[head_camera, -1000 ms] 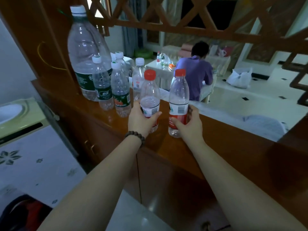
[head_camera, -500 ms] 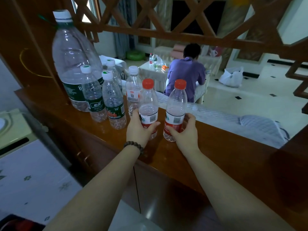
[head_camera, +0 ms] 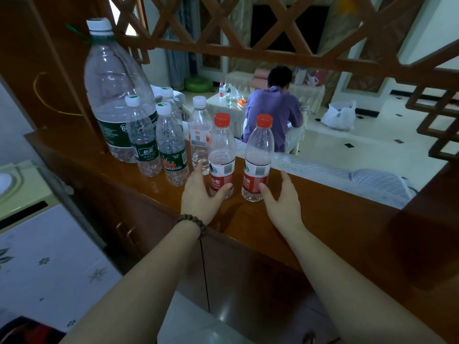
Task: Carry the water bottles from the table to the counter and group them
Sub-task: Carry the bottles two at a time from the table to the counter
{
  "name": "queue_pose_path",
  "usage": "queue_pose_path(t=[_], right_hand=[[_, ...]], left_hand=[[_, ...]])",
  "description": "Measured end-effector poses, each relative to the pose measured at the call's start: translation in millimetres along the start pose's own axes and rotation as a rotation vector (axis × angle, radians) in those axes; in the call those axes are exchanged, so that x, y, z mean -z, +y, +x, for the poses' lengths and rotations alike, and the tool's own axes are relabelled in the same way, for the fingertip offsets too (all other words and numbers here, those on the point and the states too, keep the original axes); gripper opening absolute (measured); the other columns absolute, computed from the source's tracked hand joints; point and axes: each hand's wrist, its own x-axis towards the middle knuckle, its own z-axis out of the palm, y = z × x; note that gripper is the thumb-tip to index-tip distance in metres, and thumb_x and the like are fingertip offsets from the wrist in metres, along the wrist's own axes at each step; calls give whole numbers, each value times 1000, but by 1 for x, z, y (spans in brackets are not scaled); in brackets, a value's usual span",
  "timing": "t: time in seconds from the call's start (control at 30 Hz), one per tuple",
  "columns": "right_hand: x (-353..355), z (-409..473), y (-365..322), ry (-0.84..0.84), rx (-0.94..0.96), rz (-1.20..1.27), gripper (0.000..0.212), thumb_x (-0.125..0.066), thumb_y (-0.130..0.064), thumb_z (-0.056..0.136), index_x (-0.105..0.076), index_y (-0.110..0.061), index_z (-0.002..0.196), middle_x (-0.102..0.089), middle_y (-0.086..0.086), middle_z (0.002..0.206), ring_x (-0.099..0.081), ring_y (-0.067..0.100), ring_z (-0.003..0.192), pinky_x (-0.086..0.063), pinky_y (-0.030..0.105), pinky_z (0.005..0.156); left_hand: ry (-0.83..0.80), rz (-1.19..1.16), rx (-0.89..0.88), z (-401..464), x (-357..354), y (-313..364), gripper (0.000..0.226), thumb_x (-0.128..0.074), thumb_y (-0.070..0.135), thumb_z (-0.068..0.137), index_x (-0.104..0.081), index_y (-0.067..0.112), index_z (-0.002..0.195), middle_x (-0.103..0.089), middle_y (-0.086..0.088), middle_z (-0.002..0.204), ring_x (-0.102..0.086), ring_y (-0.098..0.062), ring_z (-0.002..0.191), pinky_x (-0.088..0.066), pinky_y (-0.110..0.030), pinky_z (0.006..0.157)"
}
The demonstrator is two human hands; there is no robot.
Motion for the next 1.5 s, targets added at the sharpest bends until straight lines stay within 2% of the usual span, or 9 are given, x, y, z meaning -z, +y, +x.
queue_pose_path(t=[0.2,0.47,0.7,0.87,1.07,1.2,1.5], right_hand=[[20,-45,2,43,-15,-255,67,-44,-56,93,-32,-20,148,-23,4,159,-11,21,149,-18,43,119],[35,-156,8,210,-106,-441,62,-37,-55,95,-37,-20,146,-24,5,158,-8,23,149,-9,48,120],[68,-289,46,413,-333,-483,57,-39,-53,96,-40,-21,143,-25,2,158,-6,19,149,-5,45,120],[106,-407,76,601,-611,-554,55,-45,-49,95,-45,-18,140,-32,7,155,-15,25,148,-14,47,119],[150,-570,82,821,-925,-578,57,-38,-49,97,-36,-18,145,-22,5,159,-8,21,149,-9,42,121],[163,-685,71,1032,-1085,-584,54,-46,-44,96,-42,-15,141,-28,9,156,-13,24,148,-12,44,119],[151,-947,15,1352,-1498,-572,50,-48,-43,95,-49,-14,136,-30,8,155,-15,23,148,-9,43,118]], left_hand=[[-32,123,-130,-32,16,-13,78,-50,59,87,-25,18,149,-29,-7,154,-17,-25,145,-22,-45,116],[-286,196,-380,-98,25,-10,71,-37,61,90,-23,25,149,-20,0,158,-7,-20,147,-12,-47,118],[-512,191,-614,-194,-2,26,69,-34,60,92,-18,27,151,-11,3,160,1,-16,147,-3,-41,117],[-728,165,-813,-302,-26,66,69,-32,61,92,-14,29,151,-9,3,160,1,-17,147,-3,-43,118],[-985,70,-1129,-451,-32,119,70,-33,59,92,-14,26,152,-9,3,160,2,-16,147,0,-43,117],[-1139,-27,-1308,-557,-7,147,70,-36,55,93,-14,24,151,-10,2,160,1,-15,147,-1,-43,119],[-1427,-167,-1683,-808,102,160,70,-36,55,93,-12,25,152,-8,2,160,-1,-15,147,-1,-44,118]])
